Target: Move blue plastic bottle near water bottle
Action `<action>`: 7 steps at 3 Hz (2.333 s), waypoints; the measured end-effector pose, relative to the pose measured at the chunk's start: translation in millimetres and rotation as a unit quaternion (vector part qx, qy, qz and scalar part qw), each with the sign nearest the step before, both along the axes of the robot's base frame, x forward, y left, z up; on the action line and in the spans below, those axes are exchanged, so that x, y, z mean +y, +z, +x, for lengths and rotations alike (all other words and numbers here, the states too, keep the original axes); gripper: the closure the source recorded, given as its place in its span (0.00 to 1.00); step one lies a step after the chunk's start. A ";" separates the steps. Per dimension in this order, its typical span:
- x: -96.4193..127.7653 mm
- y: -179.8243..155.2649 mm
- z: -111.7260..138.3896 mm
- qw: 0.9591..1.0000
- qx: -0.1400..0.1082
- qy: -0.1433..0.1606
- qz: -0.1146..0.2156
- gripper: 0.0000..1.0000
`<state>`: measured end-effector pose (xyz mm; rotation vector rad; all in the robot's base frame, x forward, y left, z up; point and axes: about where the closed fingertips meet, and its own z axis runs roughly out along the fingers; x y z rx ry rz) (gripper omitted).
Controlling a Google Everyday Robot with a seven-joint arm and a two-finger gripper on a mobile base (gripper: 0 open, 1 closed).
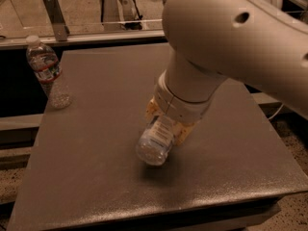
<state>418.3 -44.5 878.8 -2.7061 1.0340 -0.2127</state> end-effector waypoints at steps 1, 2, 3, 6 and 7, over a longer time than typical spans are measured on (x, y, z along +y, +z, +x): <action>34.2 -0.1 47.1 0.999 -0.038 0.028 0.007 1.00; 68.3 -4.0 91.4 0.996 -0.070 0.052 0.016 1.00; 93.3 -10.2 126.0 0.994 -0.082 0.065 0.027 1.00; 151.8 -25.7 176.1 0.991 -0.068 0.105 0.043 0.84; 164.8 -30.1 187.0 0.991 -0.060 0.110 0.048 0.53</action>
Offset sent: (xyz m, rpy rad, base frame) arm 0.1471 0.1112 -0.0119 0.0591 -0.2133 0.1632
